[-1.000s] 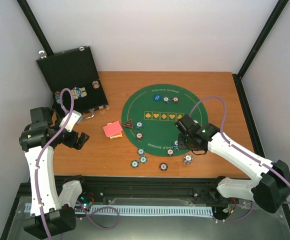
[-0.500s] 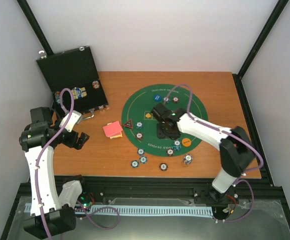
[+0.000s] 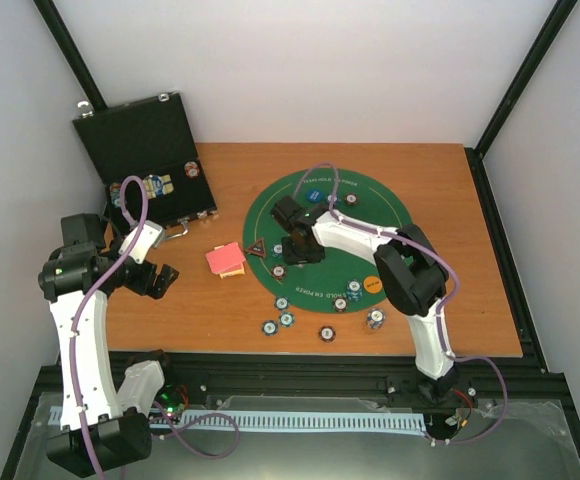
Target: Distribute texas hold em gaming equipment
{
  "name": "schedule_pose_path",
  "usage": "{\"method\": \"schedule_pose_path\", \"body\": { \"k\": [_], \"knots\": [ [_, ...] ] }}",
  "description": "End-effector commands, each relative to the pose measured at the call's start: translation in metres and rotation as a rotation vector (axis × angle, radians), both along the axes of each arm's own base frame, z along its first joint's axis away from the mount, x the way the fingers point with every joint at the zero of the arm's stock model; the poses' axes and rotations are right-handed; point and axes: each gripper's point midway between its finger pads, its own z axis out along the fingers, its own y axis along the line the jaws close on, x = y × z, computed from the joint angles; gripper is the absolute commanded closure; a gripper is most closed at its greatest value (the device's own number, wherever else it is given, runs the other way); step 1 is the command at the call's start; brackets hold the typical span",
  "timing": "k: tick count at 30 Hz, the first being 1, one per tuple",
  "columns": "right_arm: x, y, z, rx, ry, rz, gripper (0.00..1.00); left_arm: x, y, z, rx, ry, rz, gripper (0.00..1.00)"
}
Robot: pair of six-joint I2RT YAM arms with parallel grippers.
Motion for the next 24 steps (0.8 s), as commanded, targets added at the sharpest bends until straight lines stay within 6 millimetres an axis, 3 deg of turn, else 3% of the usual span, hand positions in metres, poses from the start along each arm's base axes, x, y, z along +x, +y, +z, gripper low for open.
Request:
{"method": "schedule_pose_path", "body": {
  "k": [1, 9, 16, 20, 24],
  "knots": [
    [0.003, 0.015, -0.006, 0.030, 0.008, 0.031, 0.80, 0.003, -0.001, 0.009, -0.005, -0.026, 0.000, 0.00],
    [0.005, 0.027, -0.016, 0.029, 0.018, 0.053, 0.80, 0.001, -0.001, 0.007, -0.002, -0.024, -0.003, 0.00],
    [-0.001, 0.024, -0.025, 0.021, 0.039, 0.050, 0.78, 0.000, 0.001, 0.007, 0.011, -0.026, -0.005, 0.00],
    [-0.003, 0.022, -0.025, 0.016, 0.042, 0.049, 0.66, 0.000, 0.000, 0.007, 0.011, -0.027, -0.006, 0.00],
    [0.001, 0.020, -0.010, 0.013, 0.017, 0.050, 0.49, 0.000, 0.000, 0.008, 0.008, -0.027, -0.007, 0.00]
  ]
}}
